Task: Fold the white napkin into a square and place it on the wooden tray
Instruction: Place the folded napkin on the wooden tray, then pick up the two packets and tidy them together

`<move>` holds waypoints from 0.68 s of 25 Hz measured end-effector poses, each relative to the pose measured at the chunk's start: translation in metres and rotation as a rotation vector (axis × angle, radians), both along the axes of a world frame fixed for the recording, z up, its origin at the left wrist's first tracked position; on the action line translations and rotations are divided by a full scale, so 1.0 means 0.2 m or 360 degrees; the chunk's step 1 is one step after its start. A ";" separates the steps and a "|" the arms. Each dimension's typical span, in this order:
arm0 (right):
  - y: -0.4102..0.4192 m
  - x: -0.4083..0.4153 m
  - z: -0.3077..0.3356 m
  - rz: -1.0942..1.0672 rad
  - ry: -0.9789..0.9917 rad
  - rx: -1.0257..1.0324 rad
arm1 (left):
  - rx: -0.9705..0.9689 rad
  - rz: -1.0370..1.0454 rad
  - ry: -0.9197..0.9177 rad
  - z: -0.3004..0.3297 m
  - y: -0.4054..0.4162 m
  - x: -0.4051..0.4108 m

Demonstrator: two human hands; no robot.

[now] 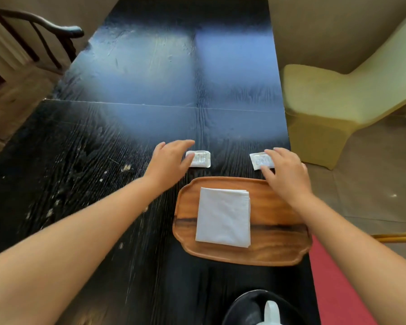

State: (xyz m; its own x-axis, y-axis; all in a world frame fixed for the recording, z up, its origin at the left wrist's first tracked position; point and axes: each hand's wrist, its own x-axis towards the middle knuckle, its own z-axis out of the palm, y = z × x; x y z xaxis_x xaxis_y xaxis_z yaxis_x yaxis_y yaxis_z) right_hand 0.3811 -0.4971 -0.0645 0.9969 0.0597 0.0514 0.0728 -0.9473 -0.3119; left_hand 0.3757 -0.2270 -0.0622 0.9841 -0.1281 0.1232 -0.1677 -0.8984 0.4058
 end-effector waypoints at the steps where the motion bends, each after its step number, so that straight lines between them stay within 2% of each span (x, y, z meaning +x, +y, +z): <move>1: 0.00 0.06 0.00 -0.0188 0.0158 -0.0028 | 0.0024 0.0033 0.0112 -0.01 0.01 0.08; 3: 0.01 0.12 -0.01 -0.0484 0.0347 -0.0088 | 0.0137 0.0021 0.0366 -0.04 0.00 0.17; 6: 0.06 0.14 -0.06 -0.0616 0.0316 -0.0121 | 0.0317 0.0000 0.0464 -0.10 -0.04 0.21; 8: 0.08 0.17 -0.07 -0.0611 0.0316 -0.0002 | 0.0289 0.0044 0.0474 -0.13 -0.06 0.21; 10: 0.09 0.18 -0.07 -0.0574 0.0348 0.0263 | 0.0146 0.0135 0.0526 -0.13 -0.05 0.21; 13: 0.13 0.19 -0.02 -0.0492 0.0380 0.0802 | -0.0212 0.0253 0.0551 -0.10 -0.01 0.21; 15: 0.19 0.19 0.06 -0.0377 0.0424 0.1097 | -0.0684 0.0398 0.0609 -0.05 0.02 0.21; 17: 0.29 0.17 0.15 -0.0133 0.0548 0.1359 | -0.1252 0.0513 0.0796 0.02 0.05 0.18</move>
State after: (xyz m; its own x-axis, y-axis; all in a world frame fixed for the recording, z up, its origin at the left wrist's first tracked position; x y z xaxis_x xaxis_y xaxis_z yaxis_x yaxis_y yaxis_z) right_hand 0.4155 -0.4397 -0.0337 0.9646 0.0654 -0.2553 -0.2118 -0.3841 -0.8987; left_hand 0.4123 -0.2172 -0.0591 0.9194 0.0958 -0.3815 0.3915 -0.3145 0.8647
